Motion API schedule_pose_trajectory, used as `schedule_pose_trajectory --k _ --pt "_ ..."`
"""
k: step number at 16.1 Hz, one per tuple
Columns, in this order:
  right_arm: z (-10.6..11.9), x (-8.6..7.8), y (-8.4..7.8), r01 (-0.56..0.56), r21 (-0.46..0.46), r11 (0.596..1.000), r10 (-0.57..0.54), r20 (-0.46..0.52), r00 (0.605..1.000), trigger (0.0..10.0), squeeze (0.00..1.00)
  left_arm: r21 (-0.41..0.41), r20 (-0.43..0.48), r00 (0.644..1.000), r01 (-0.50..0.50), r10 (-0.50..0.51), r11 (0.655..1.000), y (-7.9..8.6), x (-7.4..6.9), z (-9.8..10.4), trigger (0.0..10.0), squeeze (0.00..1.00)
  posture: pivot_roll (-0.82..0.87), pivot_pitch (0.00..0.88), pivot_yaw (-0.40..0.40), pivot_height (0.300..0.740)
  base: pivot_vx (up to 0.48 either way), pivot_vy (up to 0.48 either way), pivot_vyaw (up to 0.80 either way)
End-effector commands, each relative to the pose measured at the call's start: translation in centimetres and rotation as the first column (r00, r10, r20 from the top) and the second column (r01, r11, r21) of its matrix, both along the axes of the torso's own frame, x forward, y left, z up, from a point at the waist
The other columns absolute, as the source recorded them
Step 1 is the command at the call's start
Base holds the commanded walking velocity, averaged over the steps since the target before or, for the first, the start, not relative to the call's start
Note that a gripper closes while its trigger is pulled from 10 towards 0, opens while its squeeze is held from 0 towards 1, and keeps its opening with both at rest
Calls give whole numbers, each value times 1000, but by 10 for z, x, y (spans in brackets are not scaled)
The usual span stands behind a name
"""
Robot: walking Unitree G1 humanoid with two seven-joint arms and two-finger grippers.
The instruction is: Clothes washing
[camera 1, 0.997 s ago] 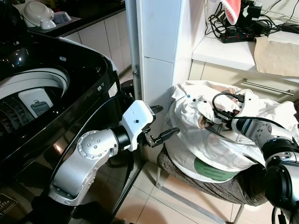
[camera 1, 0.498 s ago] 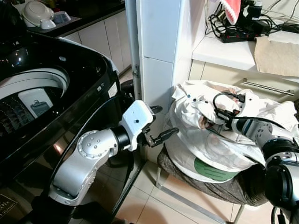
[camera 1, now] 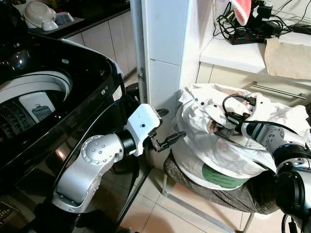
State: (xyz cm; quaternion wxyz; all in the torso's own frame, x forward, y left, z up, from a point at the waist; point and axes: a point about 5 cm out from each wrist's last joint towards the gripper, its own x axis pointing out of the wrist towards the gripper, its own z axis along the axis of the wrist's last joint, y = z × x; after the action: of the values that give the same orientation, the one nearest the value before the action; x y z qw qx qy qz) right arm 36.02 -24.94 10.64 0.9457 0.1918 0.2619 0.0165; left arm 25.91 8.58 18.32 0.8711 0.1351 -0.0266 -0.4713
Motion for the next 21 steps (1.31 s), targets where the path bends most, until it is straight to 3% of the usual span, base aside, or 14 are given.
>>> schedule_pose_trajectory --k 1,4,6,7,9,11,12,13,14,17,21 --pt "9 4 -1 -1 8 1000 1 26 1000 0 0 7 13 1000 -12 12 1000 1 3 2 10000 0 -21 0 48 740 0 0 0" --pt "31 9 -9 -15 10 1000 14 98 995 0 0 -11 36 998 -46 47 999 3 6 6 10000 0 -19 0 42 740 0 0 0" --pt "81 15 -17 -47 10 999 43 250 967 0 0 -55 112 985 -128 134 990 8 15 17 10000 0 -28 0 44 740 0 0 0" --pt "94 15 -17 -61 7 998 56 287 956 0 0 -65 131 980 -144 152 987 8 17 21 10000 0 -31 0 44 740 0 0 0" --pt "139 11 -10 -152 -15 988 145 414 899 0 0 -96 190 964 -172 188 980 7 24 33 10000 0 -41 0 45 740 0 0 0" --pt "166 5 -1 -229 -35 973 217 480 850 0 0 -117 222 956 -167 190 979 3 26 42 10000 0 -52 0 42 740 0 0 0" --pt "192 -3 13 -328 -27 944 289 546 786 0 0 -166 240 952 -153 191 974 -2 28 54 10000 0 -60 0 37 740 0 0 0" --pt "198 -6 18 -358 -25 934 309 563 767 0 0 -186 239 952 -148 190 971 -3 29 57 10000 639 -61 0 35 740 0 0 0" --pt "211 -11 33 -433 2 901 346 597 724 0 0 -254 246 947 -142 205 957 -5 32 68 10000 1000 -63 0 31 740 0 0 0" --pt "227 -20 69 -592 62 804 420 646 637 0 0 -332 268 941 -114 209 936 -14 36 82 10000 1000 -59 0 11 740 0 0 0" --pt "225 -30 92 -683 62 728 502 630 593 0 0 -344 263 944 -101 200 933 -21 37 83 10000 1000 -60 0 0 740 0 0 0"
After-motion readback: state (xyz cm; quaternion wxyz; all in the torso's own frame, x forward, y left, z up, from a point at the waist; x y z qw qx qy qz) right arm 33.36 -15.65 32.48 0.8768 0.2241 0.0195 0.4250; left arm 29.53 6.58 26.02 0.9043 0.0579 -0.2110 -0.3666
